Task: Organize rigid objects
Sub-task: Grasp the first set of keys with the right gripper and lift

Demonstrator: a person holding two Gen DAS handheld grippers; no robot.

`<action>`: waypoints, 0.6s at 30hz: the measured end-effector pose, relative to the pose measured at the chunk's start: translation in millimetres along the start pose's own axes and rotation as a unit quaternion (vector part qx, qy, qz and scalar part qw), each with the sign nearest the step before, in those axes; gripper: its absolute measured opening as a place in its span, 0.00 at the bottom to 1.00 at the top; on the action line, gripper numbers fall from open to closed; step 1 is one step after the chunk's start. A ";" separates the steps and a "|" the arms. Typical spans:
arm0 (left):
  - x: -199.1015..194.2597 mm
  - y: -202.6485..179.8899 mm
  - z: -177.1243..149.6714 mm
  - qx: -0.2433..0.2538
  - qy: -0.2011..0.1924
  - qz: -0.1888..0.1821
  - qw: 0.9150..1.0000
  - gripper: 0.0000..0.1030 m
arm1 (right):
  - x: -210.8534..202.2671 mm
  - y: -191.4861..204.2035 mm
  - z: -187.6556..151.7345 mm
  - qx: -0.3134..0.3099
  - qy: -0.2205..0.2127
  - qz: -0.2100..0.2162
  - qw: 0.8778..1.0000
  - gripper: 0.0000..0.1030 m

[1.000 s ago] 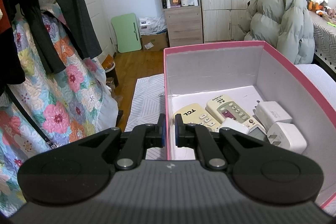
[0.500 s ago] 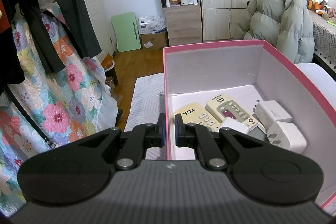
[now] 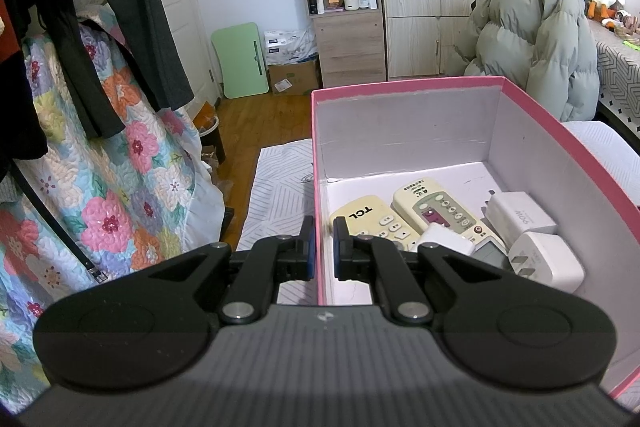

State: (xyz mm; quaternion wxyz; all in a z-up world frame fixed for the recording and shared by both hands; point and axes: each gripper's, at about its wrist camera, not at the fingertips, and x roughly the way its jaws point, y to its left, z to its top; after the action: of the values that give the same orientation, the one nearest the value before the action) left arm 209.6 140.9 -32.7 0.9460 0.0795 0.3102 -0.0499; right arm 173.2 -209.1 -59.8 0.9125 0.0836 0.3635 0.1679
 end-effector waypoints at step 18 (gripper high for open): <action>0.1 2.9 0.0 -0.003 -0.001 -0.003 1.000 0.05 | -63.4 47.1 48.6 -0.079 -0.124 0.014 0.989 0.02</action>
State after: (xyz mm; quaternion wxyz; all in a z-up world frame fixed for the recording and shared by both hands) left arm 210.1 143.8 -32.5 0.9463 0.0757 0.3100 -0.0520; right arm 152.2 -190.1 28.5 0.9519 0.0365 0.2318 0.1971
